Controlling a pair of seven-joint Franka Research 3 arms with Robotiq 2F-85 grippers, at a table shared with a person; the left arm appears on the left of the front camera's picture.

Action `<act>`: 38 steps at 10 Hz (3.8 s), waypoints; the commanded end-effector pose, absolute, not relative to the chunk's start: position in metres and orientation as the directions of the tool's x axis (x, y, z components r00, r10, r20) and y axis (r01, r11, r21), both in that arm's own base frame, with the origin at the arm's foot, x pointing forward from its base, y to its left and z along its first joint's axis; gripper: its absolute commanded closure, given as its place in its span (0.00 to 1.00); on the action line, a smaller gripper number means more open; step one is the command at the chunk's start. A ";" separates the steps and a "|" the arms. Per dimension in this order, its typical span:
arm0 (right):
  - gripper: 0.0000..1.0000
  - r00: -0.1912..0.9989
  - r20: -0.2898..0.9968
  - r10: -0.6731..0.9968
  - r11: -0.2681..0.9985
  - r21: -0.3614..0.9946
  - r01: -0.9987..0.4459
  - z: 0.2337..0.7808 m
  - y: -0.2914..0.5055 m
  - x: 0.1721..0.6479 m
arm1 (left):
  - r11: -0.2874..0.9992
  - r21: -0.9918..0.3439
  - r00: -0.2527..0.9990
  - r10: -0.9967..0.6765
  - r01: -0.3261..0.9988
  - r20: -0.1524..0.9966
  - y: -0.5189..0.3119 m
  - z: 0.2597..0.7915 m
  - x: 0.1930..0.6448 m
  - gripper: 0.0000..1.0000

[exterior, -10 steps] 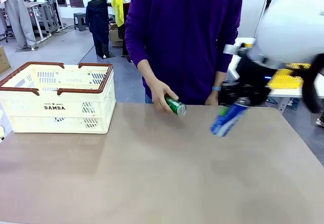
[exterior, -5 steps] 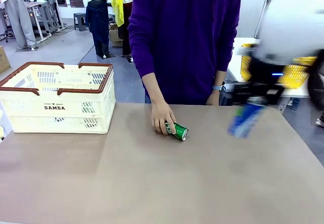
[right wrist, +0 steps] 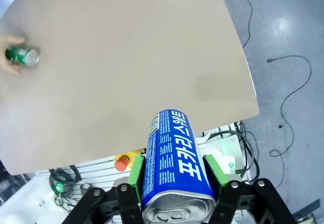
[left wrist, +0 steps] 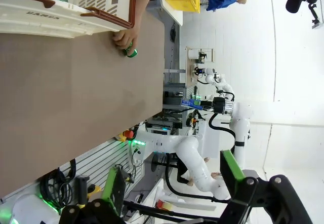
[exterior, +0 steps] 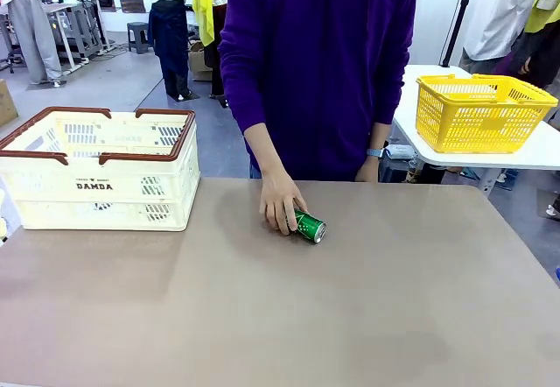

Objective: Place the drinks into the Shopping basket.
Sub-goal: Pick up one drink and place it into the Shopping basket.

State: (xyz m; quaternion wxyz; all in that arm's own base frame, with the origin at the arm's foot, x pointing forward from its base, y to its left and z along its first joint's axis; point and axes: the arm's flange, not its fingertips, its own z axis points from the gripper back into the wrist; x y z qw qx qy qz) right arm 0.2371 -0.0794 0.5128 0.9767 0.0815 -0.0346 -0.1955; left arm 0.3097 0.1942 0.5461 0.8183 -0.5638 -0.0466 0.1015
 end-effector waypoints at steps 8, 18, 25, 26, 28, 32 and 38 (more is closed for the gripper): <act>1.00 0.994 0.086 -0.063 0.993 0.101 0.054 0.491 0.091 0.351 | 0.328 -0.937 0.973 0.224 -0.122 -0.048 0.193 0.549 0.308 0.00; 1.00 0.986 0.027 0.167 0.976 0.137 -0.169 0.454 0.358 0.414 | 0.328 -0.937 0.973 0.224 -0.122 -0.048 0.193 0.549 0.308 0.00; 1.00 0.988 -0.009 0.155 0.988 -0.009 -0.155 0.368 0.474 0.415 | 0.328 -0.937 0.973 0.224 -0.122 -0.048 0.193 0.549 0.308 0.00; 1.00 0.988 -0.005 0.157 0.988 -0.010 -0.157 0.366 0.474 0.415 | 0.328 -0.937 0.973 0.224 -0.122 -0.048 0.193 0.549 0.308 0.00; 0.69 0.982 -0.017 0.189 0.982 0.024 -0.188 0.364 0.471 0.416 | 0.328 -0.937 0.973 0.224 -0.122 -0.048 0.193 0.549 0.308 0.00; 0.00 0.971 -0.033 0.238 0.968 0.088 -0.234 0.403 0.457 0.406 | 0.328 -0.937 0.973 0.224 -0.122 -0.048 0.193 0.549 0.308 0.00; 0.00 0.994 -0.027 0.106 0.843 0.533 -0.075 0.587 0.195 0.367 | 0.328 -0.937 0.973 0.224 -0.122 -0.048 0.193 0.549 0.308 0.00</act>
